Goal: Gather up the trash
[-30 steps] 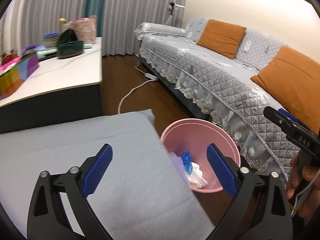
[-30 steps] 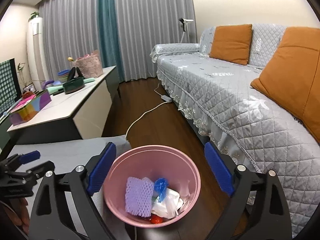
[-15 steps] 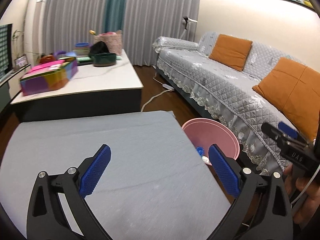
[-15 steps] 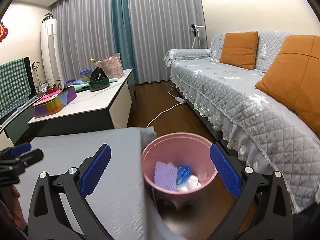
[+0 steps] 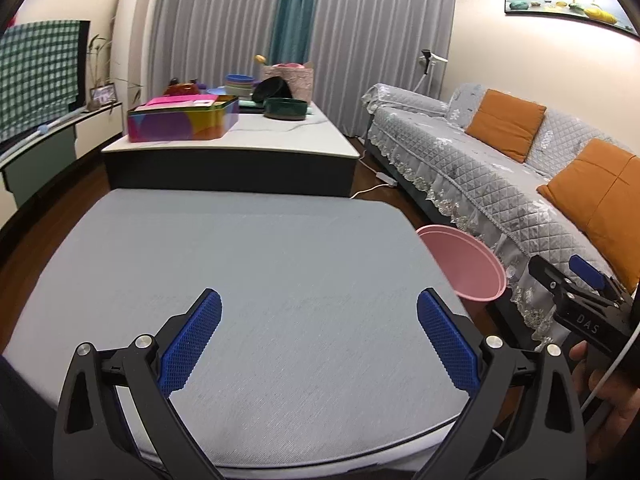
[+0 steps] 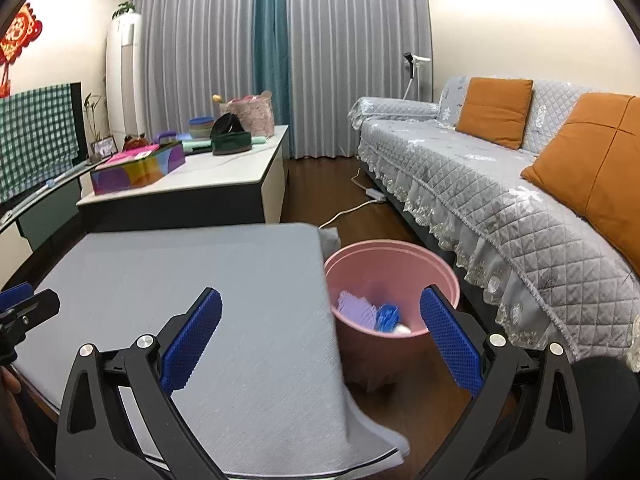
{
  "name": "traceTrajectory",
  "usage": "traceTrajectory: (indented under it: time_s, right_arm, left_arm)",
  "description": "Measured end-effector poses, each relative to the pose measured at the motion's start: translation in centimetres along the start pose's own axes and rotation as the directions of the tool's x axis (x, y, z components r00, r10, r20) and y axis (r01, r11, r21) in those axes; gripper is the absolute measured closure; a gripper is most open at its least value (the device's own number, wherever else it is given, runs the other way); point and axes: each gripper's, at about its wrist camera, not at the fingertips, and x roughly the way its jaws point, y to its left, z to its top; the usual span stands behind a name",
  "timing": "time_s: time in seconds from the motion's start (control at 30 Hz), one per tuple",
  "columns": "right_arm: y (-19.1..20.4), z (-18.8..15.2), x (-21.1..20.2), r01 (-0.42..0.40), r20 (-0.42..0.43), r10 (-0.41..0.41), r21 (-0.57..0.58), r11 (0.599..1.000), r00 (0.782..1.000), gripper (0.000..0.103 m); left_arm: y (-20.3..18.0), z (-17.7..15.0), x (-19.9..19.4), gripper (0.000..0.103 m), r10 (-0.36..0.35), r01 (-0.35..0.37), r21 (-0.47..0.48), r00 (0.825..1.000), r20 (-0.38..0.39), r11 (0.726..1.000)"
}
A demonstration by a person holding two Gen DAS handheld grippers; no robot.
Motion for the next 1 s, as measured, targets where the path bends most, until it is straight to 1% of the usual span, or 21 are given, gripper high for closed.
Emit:
traceTrajectory:
  time_s: [0.1, 0.17, 0.2, 0.27, 0.37, 0.57, 1.0]
  right_arm:
    - [1.3, -0.5, 0.3, -0.025, -0.018, 0.024, -0.024, 0.999, 1.000, 0.005]
    - [2.1, -0.7, 0.5, -0.035, -0.019, 0.034, -0.039, 0.999, 0.999, 0.005]
    - [2.4, -0.8, 0.7, -0.042, -0.020, 0.041, -0.045, 0.998, 0.999, 0.005]
    - [2.9, -0.9, 1.1, -0.045, -0.024, 0.044, -0.050, 0.998, 0.999, 0.005]
    - [3.1, -1.0, 1.7, -0.049, -0.034, 0.047, -0.053, 0.997, 0.998, 0.005]
    - [3.2, -1.2, 2.3, -0.056, -0.050, 0.053, -0.051, 0.997, 0.997, 0.005]
    - [3.1, -1.2, 2.2, -0.055, -0.049, 0.053, -0.049, 0.997, 0.997, 0.005]
  left_arm:
    - [0.0, -0.8, 0.3, 0.008, 0.016, -0.016, 0.026, 1.000, -0.007, 1.000]
    - [0.3, -1.3, 0.5, 0.008, 0.056, -0.056, 0.041, 0.998, 0.004, 0.998]
    - [0.5, -1.4, 0.8, 0.008, 0.066, -0.066, 0.032, 0.998, 0.002, 0.997]
    - [0.8, -1.4, 1.2, 0.008, 0.067, -0.067, 0.015, 0.998, -0.007, 0.998]
    - [1.1, -1.3, 1.1, 0.008, 0.080, -0.080, 0.003, 0.997, 0.005, 0.997]
    - [1.0, -1.4, 1.1, 0.008, 0.103, -0.103, 0.012, 0.995, 0.004, 0.995]
    - [0.6, -1.7, 1.4, 0.008, 0.108, -0.107, 0.035, 0.994, -0.005, 0.994]
